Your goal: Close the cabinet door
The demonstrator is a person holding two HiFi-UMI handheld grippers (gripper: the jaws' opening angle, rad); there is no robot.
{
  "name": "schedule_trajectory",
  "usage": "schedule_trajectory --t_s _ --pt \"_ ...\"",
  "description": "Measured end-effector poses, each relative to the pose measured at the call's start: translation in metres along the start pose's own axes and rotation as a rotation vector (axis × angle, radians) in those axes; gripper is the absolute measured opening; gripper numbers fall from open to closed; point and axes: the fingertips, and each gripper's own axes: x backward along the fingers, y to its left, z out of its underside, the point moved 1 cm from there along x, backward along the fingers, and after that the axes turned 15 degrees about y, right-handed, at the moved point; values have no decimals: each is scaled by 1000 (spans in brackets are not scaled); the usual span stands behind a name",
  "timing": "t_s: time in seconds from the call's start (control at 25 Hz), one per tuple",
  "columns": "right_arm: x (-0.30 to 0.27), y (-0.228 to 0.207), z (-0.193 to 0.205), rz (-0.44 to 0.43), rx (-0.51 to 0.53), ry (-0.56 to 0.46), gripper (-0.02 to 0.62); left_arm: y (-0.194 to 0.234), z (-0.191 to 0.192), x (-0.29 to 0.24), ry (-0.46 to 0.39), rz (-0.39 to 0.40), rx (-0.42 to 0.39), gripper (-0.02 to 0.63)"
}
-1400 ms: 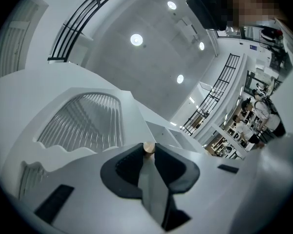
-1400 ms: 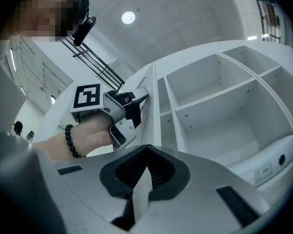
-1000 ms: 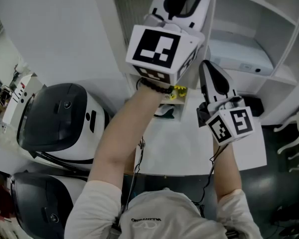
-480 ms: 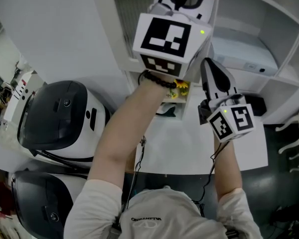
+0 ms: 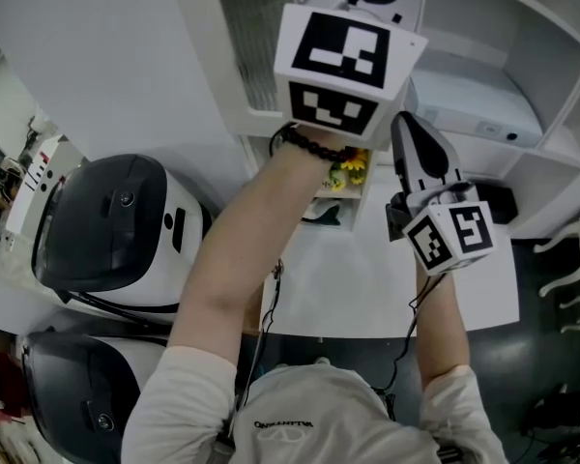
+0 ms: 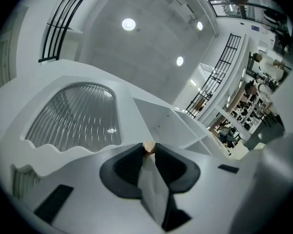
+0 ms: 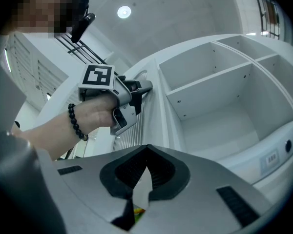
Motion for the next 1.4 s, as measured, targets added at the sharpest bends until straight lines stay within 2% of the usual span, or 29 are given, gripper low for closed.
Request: schedule_trajectory --t_s 0.64,1.4 --pt "2 -2 9 11 -4 22 11 7 9 -17 46 -28 -12 83" --pt "-5 -17 22 50 -20 57 11 13 18 -30 50 -55 -28 84"
